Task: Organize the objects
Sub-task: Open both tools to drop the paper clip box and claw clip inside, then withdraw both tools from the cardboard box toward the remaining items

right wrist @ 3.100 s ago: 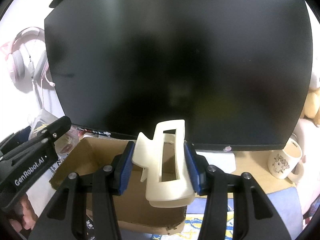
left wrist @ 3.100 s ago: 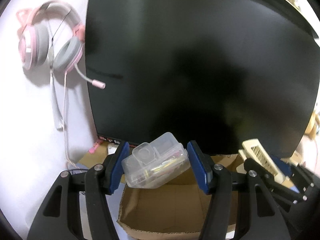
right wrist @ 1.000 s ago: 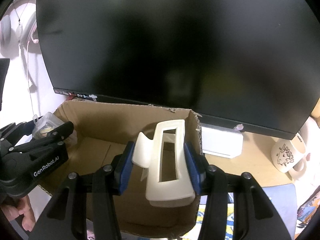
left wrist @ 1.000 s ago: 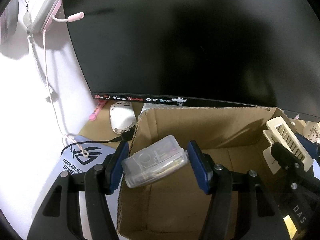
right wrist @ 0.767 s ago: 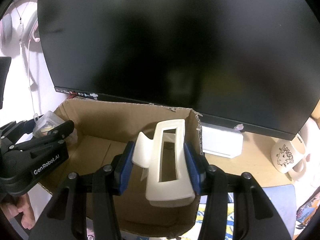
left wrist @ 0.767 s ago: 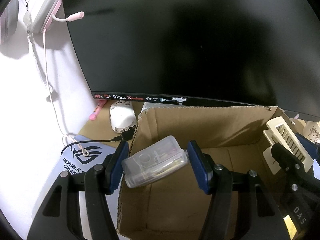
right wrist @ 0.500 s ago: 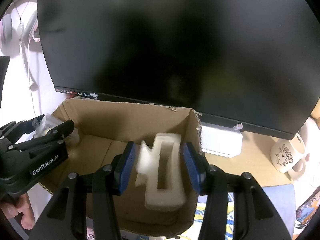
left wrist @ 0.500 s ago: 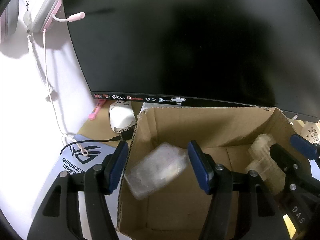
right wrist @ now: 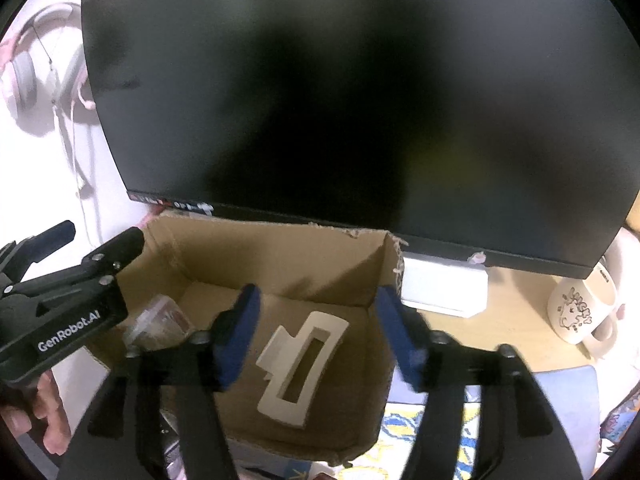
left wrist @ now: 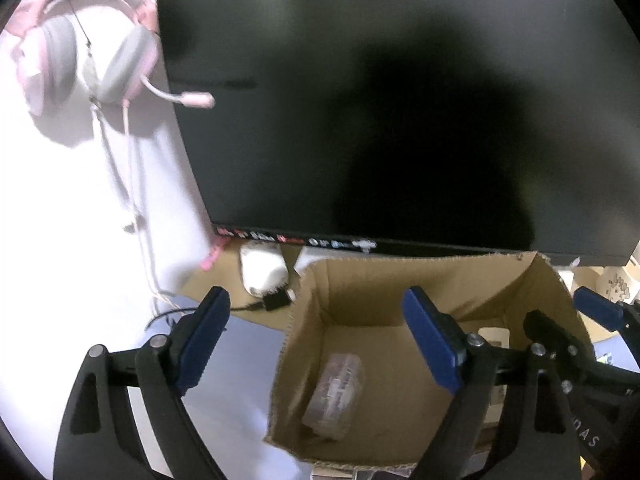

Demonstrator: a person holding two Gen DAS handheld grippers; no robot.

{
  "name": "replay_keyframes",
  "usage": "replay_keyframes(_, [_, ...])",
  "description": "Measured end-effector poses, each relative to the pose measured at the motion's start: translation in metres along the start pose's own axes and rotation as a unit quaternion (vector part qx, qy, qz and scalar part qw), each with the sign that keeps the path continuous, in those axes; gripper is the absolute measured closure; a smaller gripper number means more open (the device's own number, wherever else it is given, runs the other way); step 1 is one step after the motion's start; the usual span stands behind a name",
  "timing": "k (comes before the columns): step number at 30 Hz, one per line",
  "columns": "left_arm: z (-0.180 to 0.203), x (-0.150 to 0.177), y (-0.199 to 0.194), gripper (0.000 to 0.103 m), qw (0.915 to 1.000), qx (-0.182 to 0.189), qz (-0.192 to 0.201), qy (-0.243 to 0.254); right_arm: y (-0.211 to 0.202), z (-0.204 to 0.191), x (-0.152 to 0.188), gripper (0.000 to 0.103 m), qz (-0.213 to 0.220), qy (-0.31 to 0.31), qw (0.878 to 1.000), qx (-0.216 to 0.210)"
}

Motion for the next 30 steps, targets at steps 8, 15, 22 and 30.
replay_keyframes(8, [-0.027, -0.009, -0.027, 0.0, 0.9982, -0.048, 0.03, -0.02, -0.017, 0.007, -0.006, 0.0, 0.025, 0.003, 1.0, 0.009])
replay_keyframes(15, [-0.058, -0.01, -0.046, 0.0, 0.9951, -0.08, 0.042, -0.038, -0.025, 0.025, -0.007, 0.0, 0.02, 0.039, 0.999, 0.0])
replay_keyframes(22, [-0.08, -0.009, -0.056, 0.0, 0.9929, -0.091, 0.052, -0.057, -0.037, 0.034, -0.007, 0.0, 0.02, 0.066, 0.997, -0.021])
replay_keyframes(30, [-0.087, -0.004, -0.066, 0.0, 0.991, -0.112, 0.05, -0.054, -0.047, 0.018, -0.005, 0.0, 0.022, 0.034, 0.999, -0.01])
Point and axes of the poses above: each gripper's, at about its wrist camera, not at the fingertips, and y roughly the way its jaws point, z to its right, x to its underside, the point moved 9 cm from there along y, roughly the way its jaws point, and after that the axes turned 13 degrees about -z, right-handed, at the moved point
